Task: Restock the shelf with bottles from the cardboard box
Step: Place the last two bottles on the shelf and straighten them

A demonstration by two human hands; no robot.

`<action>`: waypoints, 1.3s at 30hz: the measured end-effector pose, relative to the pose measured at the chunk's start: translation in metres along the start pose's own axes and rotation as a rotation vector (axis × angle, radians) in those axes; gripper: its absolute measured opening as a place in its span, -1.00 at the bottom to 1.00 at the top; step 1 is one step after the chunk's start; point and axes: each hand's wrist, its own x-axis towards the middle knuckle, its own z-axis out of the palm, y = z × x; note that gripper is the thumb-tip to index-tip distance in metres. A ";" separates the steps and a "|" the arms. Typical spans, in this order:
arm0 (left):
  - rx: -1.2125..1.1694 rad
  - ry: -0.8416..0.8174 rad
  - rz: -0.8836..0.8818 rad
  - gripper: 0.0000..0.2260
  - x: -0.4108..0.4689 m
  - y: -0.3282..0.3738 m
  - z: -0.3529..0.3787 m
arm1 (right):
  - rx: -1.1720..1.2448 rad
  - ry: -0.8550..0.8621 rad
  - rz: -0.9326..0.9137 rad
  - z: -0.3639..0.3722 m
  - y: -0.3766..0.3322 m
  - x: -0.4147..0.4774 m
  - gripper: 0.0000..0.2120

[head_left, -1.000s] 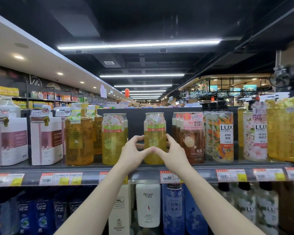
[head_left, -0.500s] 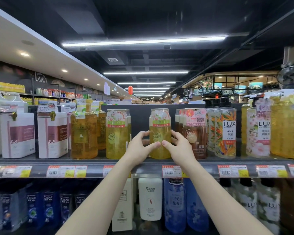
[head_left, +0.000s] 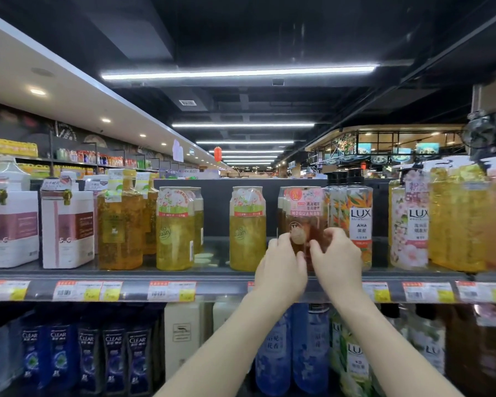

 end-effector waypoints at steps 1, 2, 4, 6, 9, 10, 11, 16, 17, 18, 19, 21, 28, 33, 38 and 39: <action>0.070 -0.042 -0.061 -0.64 0.006 0.003 0.006 | -0.030 -0.039 0.003 0.000 0.002 0.001 -0.67; 0.129 -0.069 -0.117 -0.61 0.011 0.004 0.011 | -0.049 -0.077 0.000 0.001 0.005 0.002 -0.63; 0.235 -0.080 -0.182 -0.57 0.019 0.006 0.016 | -0.039 -0.165 0.013 0.003 0.013 0.006 -0.58; 0.247 -0.055 -0.189 -0.67 0.026 0.002 0.016 | -0.013 -0.240 0.009 0.005 0.018 0.009 -0.52; 0.157 -0.017 -0.169 -0.73 0.030 -0.006 0.017 | 0.010 -0.253 0.002 0.006 0.025 0.010 -0.49; 0.126 -0.005 -0.157 -0.72 0.031 -0.008 0.018 | 0.015 -0.253 -0.002 0.006 0.026 0.010 -0.49; 0.101 0.011 -0.141 -0.71 0.031 -0.009 0.020 | 0.017 -0.254 0.000 0.004 0.027 0.010 -0.50; 0.026 0.042 -0.103 -0.64 0.032 -0.017 0.025 | 0.001 -0.265 0.003 0.004 0.028 0.014 -0.50; 0.010 0.040 -0.101 -0.61 0.032 -0.019 0.025 | -0.008 -0.267 0.012 0.004 0.027 0.013 -0.48; -0.005 0.034 -0.100 -0.59 0.032 -0.021 0.025 | -0.009 -0.265 0.015 0.005 0.027 0.013 -0.47; -0.013 0.028 -0.096 -0.59 0.032 -0.021 0.024 | -0.007 -0.264 0.020 0.005 0.027 0.013 -0.46; -0.018 0.012 -0.092 -0.58 0.032 -0.022 0.023 | 0.000 -0.265 0.027 0.006 0.027 0.011 -0.45; -0.049 -0.054 -0.099 -0.48 0.026 -0.020 0.012 | 0.008 -0.267 0.046 -0.002 0.021 0.006 -0.44; -0.008 -0.013 -0.022 -0.52 0.011 -0.017 -0.025 | -0.087 -0.170 -0.002 -0.008 0.007 0.001 -0.51; 0.141 0.088 0.248 -0.58 0.010 -0.017 -0.073 | -0.178 -0.190 -0.038 -0.010 -0.008 0.002 -0.43; 0.164 0.126 0.308 -0.58 0.012 -0.018 -0.082 | -0.191 -0.195 -0.035 -0.012 -0.011 0.001 -0.42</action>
